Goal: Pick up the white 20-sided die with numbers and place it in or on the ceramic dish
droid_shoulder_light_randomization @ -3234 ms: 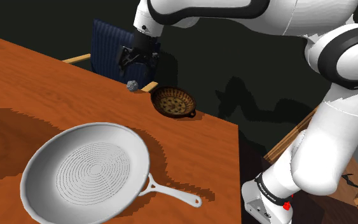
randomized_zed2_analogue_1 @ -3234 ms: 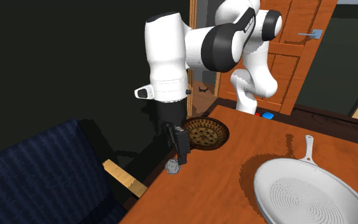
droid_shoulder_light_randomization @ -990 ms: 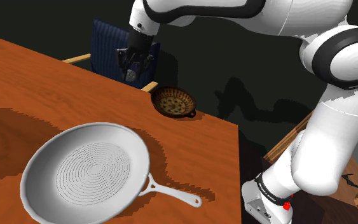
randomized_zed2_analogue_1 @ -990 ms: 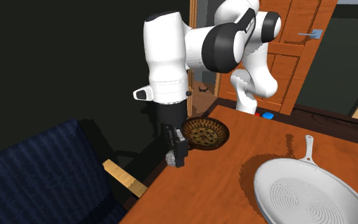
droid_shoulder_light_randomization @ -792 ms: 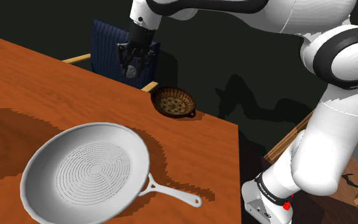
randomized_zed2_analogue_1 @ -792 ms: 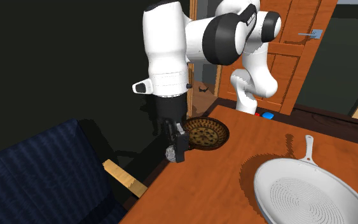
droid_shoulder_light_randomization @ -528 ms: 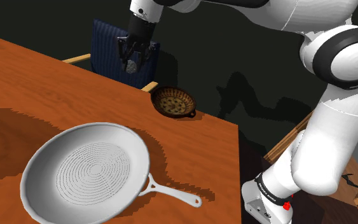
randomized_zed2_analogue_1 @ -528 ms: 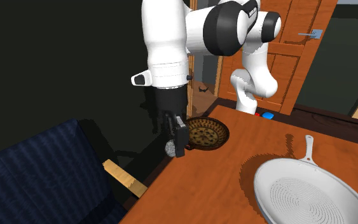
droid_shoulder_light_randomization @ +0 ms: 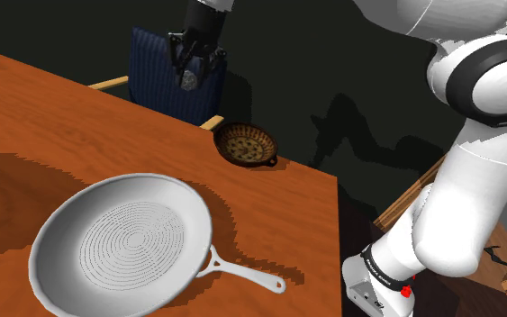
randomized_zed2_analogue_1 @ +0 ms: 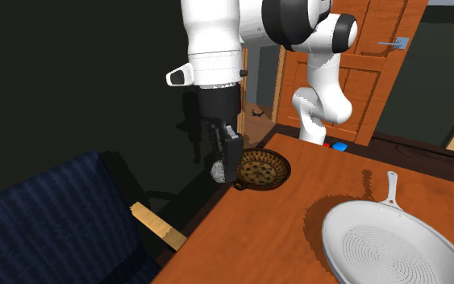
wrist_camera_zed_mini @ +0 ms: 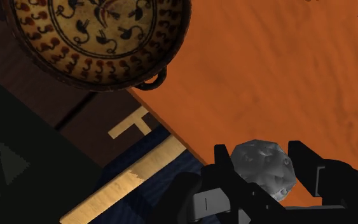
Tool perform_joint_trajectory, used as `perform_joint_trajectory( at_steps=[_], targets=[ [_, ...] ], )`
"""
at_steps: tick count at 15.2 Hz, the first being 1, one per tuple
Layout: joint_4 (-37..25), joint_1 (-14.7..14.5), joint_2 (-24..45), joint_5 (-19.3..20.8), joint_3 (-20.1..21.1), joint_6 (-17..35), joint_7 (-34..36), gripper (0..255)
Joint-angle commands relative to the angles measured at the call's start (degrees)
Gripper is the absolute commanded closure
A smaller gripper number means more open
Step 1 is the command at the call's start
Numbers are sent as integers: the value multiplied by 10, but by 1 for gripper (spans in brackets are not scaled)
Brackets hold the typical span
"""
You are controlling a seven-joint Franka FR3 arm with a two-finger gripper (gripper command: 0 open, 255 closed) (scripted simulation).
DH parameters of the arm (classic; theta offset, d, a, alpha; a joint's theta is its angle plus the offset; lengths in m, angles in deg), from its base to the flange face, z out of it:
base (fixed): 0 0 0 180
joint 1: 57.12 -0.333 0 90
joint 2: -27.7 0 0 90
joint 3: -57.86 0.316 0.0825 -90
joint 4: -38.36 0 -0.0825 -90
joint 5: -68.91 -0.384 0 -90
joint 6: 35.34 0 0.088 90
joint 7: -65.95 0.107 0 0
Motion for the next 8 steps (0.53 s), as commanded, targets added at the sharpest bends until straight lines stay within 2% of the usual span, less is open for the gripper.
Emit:
perform_joint_trajectory(
  at_steps=[1,8],
  targets=[
    [50,8,-40,-10,-1,9,-9,255],
    [257,32,-217,-56,-16,35,-56,255]
  ],
)
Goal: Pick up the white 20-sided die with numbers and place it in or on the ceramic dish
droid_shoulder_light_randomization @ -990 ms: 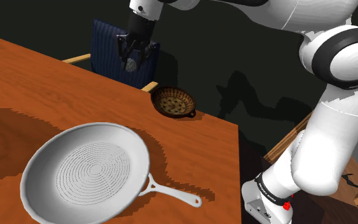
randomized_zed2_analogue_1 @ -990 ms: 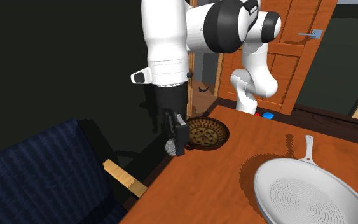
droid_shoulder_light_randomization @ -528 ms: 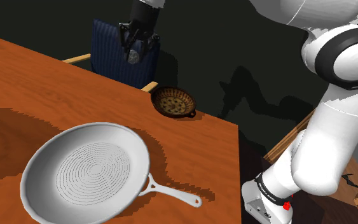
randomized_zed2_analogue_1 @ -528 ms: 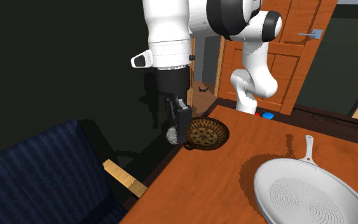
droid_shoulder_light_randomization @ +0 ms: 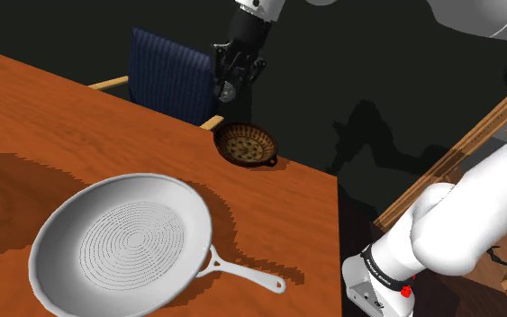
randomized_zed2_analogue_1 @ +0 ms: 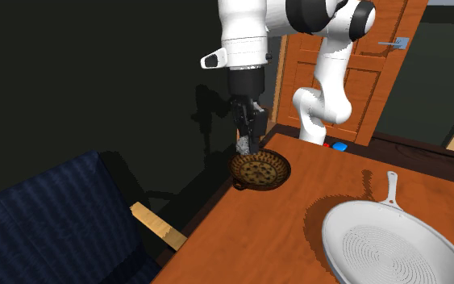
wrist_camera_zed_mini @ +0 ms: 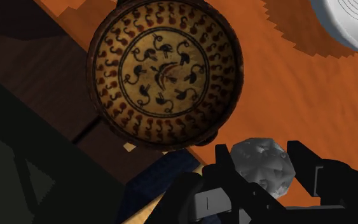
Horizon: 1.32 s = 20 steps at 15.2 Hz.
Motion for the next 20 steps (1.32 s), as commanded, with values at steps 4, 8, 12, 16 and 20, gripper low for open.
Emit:
perform_joint_trajectory(
  at_steps=[4,8,12,16,20],
  targets=[
    [126,7,-123,-25,-18,-2,-32,255],
    [158,6,-125,-27,-17,28,-38,255],
    [188,5,-124,-30,-15,58,-44,255],
    [217,4,-122,-33,-13,88,-50,255],
    [234,3,-119,-35,-12,108,-54,255]
  ],
)
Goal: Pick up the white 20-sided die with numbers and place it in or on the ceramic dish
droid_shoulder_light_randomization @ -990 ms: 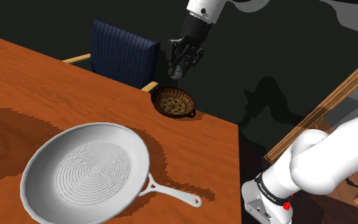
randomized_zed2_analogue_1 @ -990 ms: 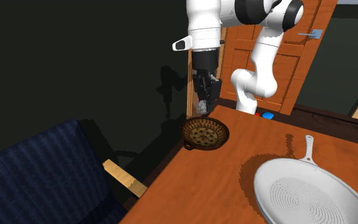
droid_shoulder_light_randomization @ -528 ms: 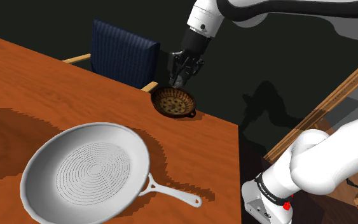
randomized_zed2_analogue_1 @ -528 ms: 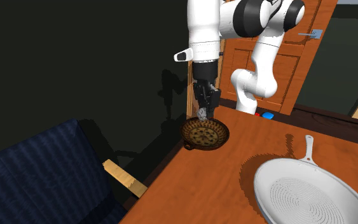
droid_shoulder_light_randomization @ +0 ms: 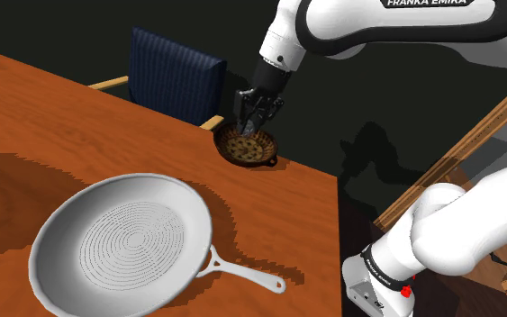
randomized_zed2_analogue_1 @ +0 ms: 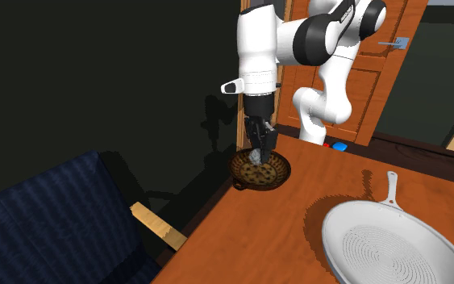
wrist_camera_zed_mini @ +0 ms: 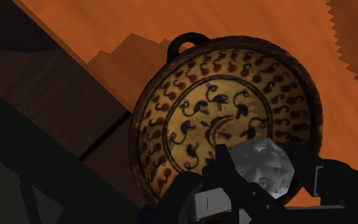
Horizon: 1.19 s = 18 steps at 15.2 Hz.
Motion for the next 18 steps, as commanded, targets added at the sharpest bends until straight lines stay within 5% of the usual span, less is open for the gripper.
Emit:
perform_joint_trajectory(
  at_steps=[1,7,8,13,18],
  targets=[
    [3,0,0,0,0,3,-1,255],
    [3,0,0,0,0,3,-1,255],
    [3,0,0,0,0,3,-1,0],
    [3,0,0,0,0,3,-1,0],
    [-56,6,-13,6,-12,-70,1,0]
  ],
)
